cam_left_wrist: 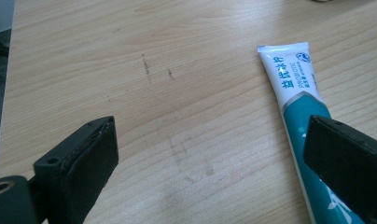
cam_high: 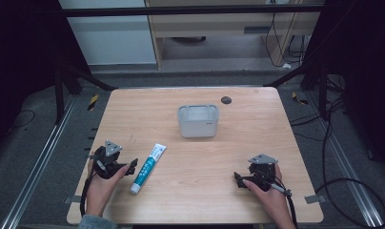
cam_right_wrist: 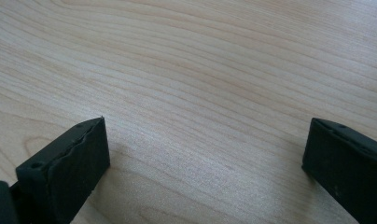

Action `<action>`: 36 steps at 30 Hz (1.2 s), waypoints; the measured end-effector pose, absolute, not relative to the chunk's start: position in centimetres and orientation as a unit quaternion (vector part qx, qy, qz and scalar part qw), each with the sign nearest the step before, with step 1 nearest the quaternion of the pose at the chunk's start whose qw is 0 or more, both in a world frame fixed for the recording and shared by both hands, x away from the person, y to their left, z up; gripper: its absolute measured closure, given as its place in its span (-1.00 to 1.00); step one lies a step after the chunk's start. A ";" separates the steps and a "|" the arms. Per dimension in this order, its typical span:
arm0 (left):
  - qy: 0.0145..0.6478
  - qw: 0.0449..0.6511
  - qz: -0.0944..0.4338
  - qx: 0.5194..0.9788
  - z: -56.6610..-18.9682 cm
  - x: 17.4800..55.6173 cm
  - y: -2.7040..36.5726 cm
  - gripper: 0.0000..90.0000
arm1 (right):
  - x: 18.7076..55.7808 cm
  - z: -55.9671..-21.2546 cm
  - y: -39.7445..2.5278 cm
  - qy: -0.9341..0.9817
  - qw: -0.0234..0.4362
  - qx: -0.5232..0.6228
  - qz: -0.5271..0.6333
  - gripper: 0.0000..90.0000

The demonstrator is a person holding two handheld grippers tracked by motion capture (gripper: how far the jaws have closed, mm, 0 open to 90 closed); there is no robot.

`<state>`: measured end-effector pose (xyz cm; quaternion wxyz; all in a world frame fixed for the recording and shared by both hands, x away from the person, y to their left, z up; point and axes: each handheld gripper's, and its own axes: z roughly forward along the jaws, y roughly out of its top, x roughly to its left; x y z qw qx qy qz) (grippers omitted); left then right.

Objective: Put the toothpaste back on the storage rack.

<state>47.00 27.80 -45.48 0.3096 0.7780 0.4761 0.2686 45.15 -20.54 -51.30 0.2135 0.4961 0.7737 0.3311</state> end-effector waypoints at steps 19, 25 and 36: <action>0.431 0.278 0.236 0.826 -44.7 47.2 23.6 -0.90 | 45.1 -51.3 -20.5 0.774 0.214 0.496 0.331 -0.98; 0.397 0.247 0.233 0.853 -44.8 47.8 21.3 -0.89 | 45.1 -51.3 -20.5 0.774 0.214 0.496 0.331 -0.98; 0.330 0.179 0.228 0.898 -42.6 49.0 16.7 -0.89 | 45.2 -51.3 -20.6 0.776 0.215 0.494 0.329 -0.99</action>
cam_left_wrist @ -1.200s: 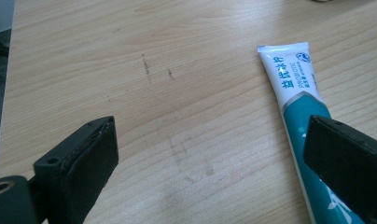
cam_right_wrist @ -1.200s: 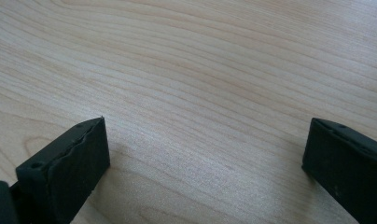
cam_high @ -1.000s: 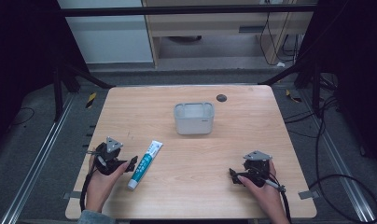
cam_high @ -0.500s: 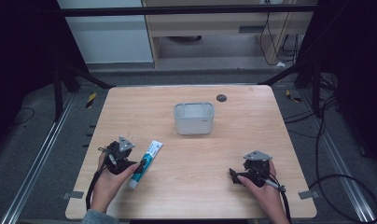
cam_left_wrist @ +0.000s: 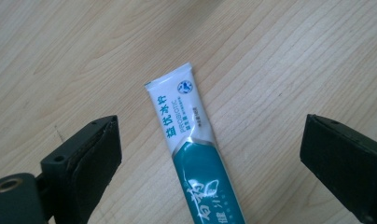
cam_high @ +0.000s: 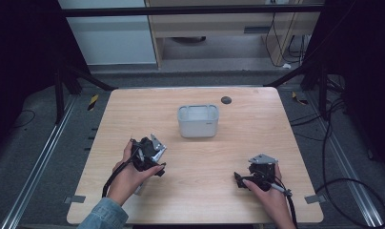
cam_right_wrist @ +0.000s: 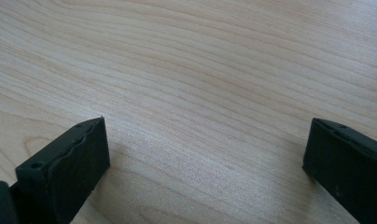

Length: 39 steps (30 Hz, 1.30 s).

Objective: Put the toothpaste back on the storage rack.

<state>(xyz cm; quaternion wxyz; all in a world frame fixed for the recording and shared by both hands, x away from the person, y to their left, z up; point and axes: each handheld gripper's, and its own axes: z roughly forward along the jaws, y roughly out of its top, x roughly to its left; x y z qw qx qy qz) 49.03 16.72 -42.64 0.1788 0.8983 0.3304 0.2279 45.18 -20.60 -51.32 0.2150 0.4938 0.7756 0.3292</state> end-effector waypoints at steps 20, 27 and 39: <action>0.373 0.144 0.177 0.899 -43.5 52.0 17.9 -0.87 | 45.1 -51.3 -20.6 0.771 0.218 0.500 0.328 -0.98; 0.379 0.143 0.171 0.898 -43.8 52.5 17.8 -0.87 | 45.4 -51.3 -20.9 0.771 0.221 0.498 0.330 -0.94; 0.378 0.125 0.148 0.905 -44.0 53.3 17.0 -0.58 | 45.4 -51.3 -21.0 0.772 0.218 0.496 0.332 -0.94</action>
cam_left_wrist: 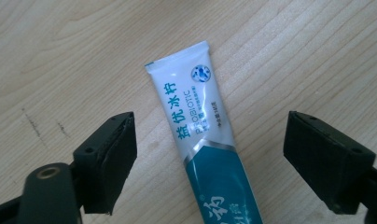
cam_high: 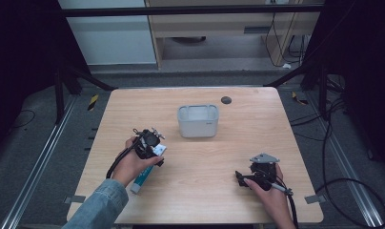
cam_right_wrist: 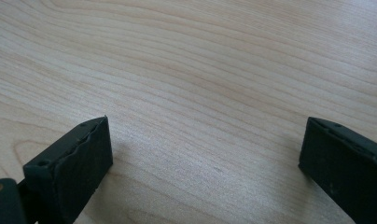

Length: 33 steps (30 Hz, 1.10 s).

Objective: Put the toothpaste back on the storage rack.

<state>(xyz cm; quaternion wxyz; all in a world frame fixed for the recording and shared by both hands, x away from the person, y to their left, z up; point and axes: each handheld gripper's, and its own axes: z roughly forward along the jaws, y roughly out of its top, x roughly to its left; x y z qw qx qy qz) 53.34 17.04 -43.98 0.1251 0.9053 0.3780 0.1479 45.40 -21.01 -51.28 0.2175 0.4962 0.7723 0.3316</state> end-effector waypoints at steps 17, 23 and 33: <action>0.418 0.102 0.107 0.896 -45.3 54.6 17.4 -0.13 | 45.4 -51.3 -21.0 0.773 0.216 0.495 0.332 -0.95; 0.428 0.103 0.097 0.893 -45.5 54.7 17.8 -0.01 | 45.4 -51.3 -21.0 0.773 0.216 0.495 0.332 -0.95; 0.436 0.100 0.090 0.890 -46.0 54.8 17.9 0.01 | 45.4 -51.3 -21.0 0.773 0.216 0.495 0.332 -0.95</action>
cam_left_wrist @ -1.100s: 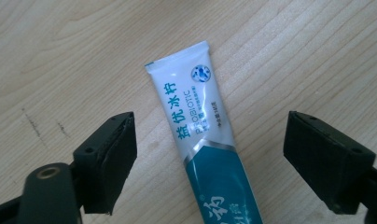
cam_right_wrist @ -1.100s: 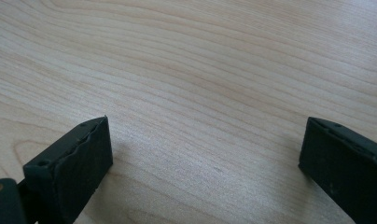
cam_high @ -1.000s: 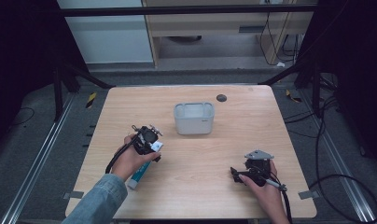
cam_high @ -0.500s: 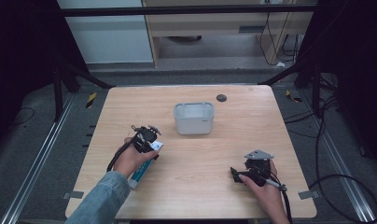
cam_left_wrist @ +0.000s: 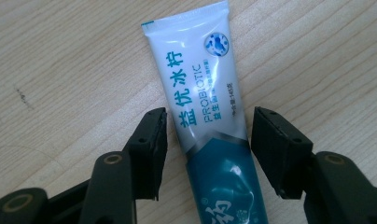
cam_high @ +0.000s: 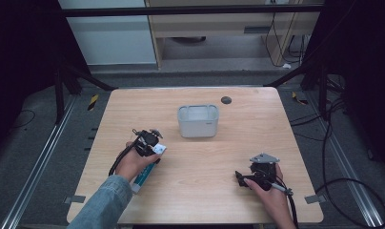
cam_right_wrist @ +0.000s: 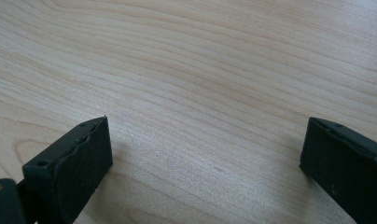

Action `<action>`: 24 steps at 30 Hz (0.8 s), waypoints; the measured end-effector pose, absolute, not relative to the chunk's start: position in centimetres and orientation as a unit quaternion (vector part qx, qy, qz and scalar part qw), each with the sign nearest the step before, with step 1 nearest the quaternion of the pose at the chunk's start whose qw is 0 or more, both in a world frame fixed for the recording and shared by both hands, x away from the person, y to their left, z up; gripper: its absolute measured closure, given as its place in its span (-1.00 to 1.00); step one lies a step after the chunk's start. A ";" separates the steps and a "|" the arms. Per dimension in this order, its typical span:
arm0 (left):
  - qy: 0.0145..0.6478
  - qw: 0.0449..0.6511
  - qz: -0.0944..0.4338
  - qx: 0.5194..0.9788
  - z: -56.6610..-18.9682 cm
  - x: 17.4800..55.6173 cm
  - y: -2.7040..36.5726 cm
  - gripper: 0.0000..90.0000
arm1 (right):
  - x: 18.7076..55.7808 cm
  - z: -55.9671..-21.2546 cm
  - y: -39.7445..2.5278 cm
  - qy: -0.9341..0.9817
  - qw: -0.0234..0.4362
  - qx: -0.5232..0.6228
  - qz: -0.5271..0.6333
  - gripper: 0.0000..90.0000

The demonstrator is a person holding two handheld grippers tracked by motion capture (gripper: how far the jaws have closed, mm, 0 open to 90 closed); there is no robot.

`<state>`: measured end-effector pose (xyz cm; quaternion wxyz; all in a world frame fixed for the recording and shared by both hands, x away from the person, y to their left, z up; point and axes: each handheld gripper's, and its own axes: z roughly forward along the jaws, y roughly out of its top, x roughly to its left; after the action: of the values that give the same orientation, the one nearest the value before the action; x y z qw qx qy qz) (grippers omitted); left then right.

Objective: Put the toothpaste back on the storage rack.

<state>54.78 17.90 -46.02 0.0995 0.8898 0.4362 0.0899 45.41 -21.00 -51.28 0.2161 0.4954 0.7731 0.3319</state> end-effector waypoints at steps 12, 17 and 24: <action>0.443 0.099 0.083 0.887 -46.4 54.8 18.0 0.08 | 45.4 -51.3 -21.0 0.773 0.216 0.495 0.332 -0.95; 0.446 0.101 0.080 0.886 -46.3 54.8 18.1 0.09 | 45.4 -51.3 -21.0 0.773 0.216 0.495 0.332 -0.95; 0.448 0.098 0.077 0.885 -46.4 54.9 18.0 0.11 | 45.4 -51.3 -21.0 0.773 0.216 0.495 0.332 -0.95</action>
<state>54.88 18.05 -46.39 0.0979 0.8851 0.4485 0.0770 45.41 -20.99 -51.29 0.2162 0.4951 0.7734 0.3317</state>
